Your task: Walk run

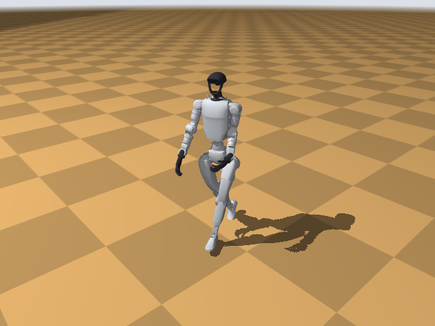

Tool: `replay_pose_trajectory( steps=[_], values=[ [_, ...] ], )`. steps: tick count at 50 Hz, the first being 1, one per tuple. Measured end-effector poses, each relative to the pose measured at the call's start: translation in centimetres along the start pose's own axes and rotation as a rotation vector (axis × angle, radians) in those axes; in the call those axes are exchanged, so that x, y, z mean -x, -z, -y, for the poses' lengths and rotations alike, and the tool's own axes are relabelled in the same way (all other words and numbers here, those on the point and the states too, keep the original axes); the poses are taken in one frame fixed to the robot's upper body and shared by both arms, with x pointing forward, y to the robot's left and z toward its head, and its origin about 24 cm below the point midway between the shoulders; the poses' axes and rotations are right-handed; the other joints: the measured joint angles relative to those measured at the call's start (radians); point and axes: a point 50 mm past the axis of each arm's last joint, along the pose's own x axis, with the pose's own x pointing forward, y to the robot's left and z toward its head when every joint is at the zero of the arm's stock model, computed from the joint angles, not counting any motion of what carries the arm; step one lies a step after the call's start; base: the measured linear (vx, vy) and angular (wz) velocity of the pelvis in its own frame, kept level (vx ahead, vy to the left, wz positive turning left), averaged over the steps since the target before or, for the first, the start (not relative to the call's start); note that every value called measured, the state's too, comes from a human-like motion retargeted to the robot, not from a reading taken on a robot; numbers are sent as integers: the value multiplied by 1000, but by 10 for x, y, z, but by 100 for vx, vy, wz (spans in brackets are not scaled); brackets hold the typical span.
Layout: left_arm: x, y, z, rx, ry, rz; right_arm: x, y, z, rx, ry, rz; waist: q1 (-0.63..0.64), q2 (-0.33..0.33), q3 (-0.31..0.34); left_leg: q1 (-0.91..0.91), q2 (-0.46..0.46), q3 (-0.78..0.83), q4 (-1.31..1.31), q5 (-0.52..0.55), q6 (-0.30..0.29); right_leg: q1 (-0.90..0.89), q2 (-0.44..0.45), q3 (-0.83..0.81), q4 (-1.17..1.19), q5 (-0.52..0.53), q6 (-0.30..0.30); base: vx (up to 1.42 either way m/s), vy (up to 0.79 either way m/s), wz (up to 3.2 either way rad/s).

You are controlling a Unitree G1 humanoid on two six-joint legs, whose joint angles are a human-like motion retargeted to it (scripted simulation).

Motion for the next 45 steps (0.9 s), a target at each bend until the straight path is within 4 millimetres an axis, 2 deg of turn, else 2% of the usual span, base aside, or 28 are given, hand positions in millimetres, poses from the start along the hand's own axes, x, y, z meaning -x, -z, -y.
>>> replay_pose_trajectory(
  steps=[2, 3, 5, 7, 8, 10, 13, 15, 17, 19, 20, 23, 24, 25, 27, 29, 32, 33, 34, 35, 37, 38, 40, 43, 45],
  values=[
    [3, 1, -5, 14, -15, -5, 8, 46, -19, 28, -84, -150, -53, 4, -30, 8, -9, -80, 71, -48, 50, -61, 27, 35, 160, 187, 76, 124, -18, 53],
    [3, 0, -7, 21, -20, -3, 14, 68, -27, 44, -119, -223, -75, 11, -27, 22, -9, -125, 98, -72, 54, -106, 51, 46, 275, 251, 98, 106, -21, 49],
    [-1, -4, -8, 27, -20, 6, 29, 107, -36, 64, -170, -364, -82, -7, -5, 101, -13, -49, 109, -118, 59, -206, 12, 53, 570, 273, 152, 107, -22, 4],
    [-8, -11, -7, 4, -13, 19, 46, 142, -47, 54, -227, -481, -79, 74, -7, 169, 54, -94, 68, -145, 52, -269, 71, -5, 539, 230, 92, 85, -17, -2],
    [-12, -15, -5, -3, -10, 27, 56, 158, -51, 44, -251, -532, -81, 89, -1, 197, 58, -103, 60, -157, 48, -312, 72, -8, 558, 170, 66, 97, -21, 32],
    [-19, -23, -2, -23, -1, 50, 76, 189, -62, 9, -294, -620, -115, 113, 9, 250, 57, -143, 36, -171, 41, -394, 56, -25, 567, 69, 46, 93, -19, 91],
    [-25, -35, 5, -68, 52, 89, 109, 228, -76, -82, -329, -729, -202, 145, 21, 323, 32, -239, 3, -194, 44, -515, -19, -79, 482, -70, 32, 87, -21, 144],
    [-27, -42, 7, -96, 93, 113, 131, 249, -84, -145, -355, -799, -241, 139, 24, 368, -4, -278, -10, -216, 51, -579, -91, -104, 356, -129, 40, 105, -36, 107],
    [-29, -49, 7, -115, 121, 129, 150, 265, -94, -194, -394, -869, -278, 119, 32, 418, -41, -307, -12, -243, 53, -620, -147, -104, 188, -128, 52, 61, -24, 90],
    [-30, -53, 6, -124, 135, 135, 166, 275, -103, -230, -438, -929, -303, 99, 42, 476, -66, -327, -12, -269, 49, -656, -186, -108, 30, -156, 25, 76, -37, 67],
    [-30, -54, 6, -126, 138, 135, 173, 279, -108, -244, -459, -955, -310, 95, 47, 506, -69, -333, -11, -279, 44, -672, -196, -126, -42, -185, 4, 91, -46, 41],
    [-29, -50, 4, -120, 124, 122, 183, 283, -116, -272, -511, -990, -313, 104, 45, 572, -45, -323, -6, -269, 6, -710, -152, -73, -220, -257, 42, 97, -49, 19],
    [-28, -46, 3, -110, 115, 112, 183, 283, -117, -277, -521, -989, -314, 109, 39, 586, -39, -325, 5, -251, -10, -710, -147, -93, -230, -256, 36, 116, -61, 17],
    [-27, -42, 4, -98, 106, 100, 182, 282, -117, -282, -530, -985, -318, 114, 33, 597, -36, -330, 19, -228, -27, -706, -147, -124, -221, -247, 21, 108, -55, 35],
    [-24, -30, 5, -63, 87, 72, 174, 277, -114, -281, -515, -960, -337, 125, 13, 606, -22, -330, 60, -123, -78, -700, -143, -122, -139, -202, -55, 99, -49, 78],
    [-19, -17, 8, -31, 78, 39, 162, 269, -108, -281, -470, -921, -379, 135, -9, 606, 0, -336, 141, 59, -136, -672, -160, -121, -101, -133, -64, 111, -60, 127],
    [-10, 1, 11, -7, 76, -16, 137, 251, -97, -279, -394, -840, -368, 130, -34, 528, 25, -278, 384, 385, -218, -624, -131, 55, -37, -168, -110, 122, -73, 22],
    [-8, 5, 12, -8, 76, -28, 125, 241, -92, -278, -371, -807, -349, 124, -28, 472, 47, -235, 526, 441, -216, -592, -117, 67, -25, -199, -126, 109, -62, -56],
    [-7, 6, 12, -10, 72, -32, 112, 227, -86, -268, -347, -769, -333, 126, -13, 413, 75, -214, 677, 459, -208, -550, -114, -12, -19, -219, -143, 111, -61, -80],
    [-7, 6, 12, -13, 66, -32, 97, 212, -79, -255, -321, -728, -317, 132, 5, 353, 107, -205, 832, 459, -196, -502, -116, -138, -15, -235, -158, 95, -54, -75],
    [-7, 5, 11, -4, 59, -24, 66, 173, -61, -223, -242, -619, -308, 53, -32, 271, 12, -157, 808, 397, -133, -456, -170, -80, -57, -253, -168, 73, -42, -28],
    [-6, 5, 10, -5, 58, -24, 53, 152, -54, -213, -200, -557, -318, 44, -34, 226, 21, -142, 828, 332, -107, -436, -153, -38, -61, -273, -177, 80, -41, -15],
    [-5, 3, 8, -7, 51, -11, 28, 104, -35, -190, -107, -403, -288, 32, -25, 138, 35, -97, 827, 229, -84, -382, -152, -69, -84, -289, -188, 85, -41, -76],
    [-1, -2, 3, -36, 46, 13, 4, 28, -9, -148, 2, -141, -234, 10, -12, 16, 52, -41, 706, 88, -57, -317, -111, -17, -117, -315, -220, 82, -37, -119],
    [1, -6, -1, -63, 52, 20, -2, -21, 6, -118, 53, 23, -198, 19, -3, -44, 79, -24, 552, 37, -55, -273, -67, 12, -134, -340, -233, 100, -40, -104]
  ],
)
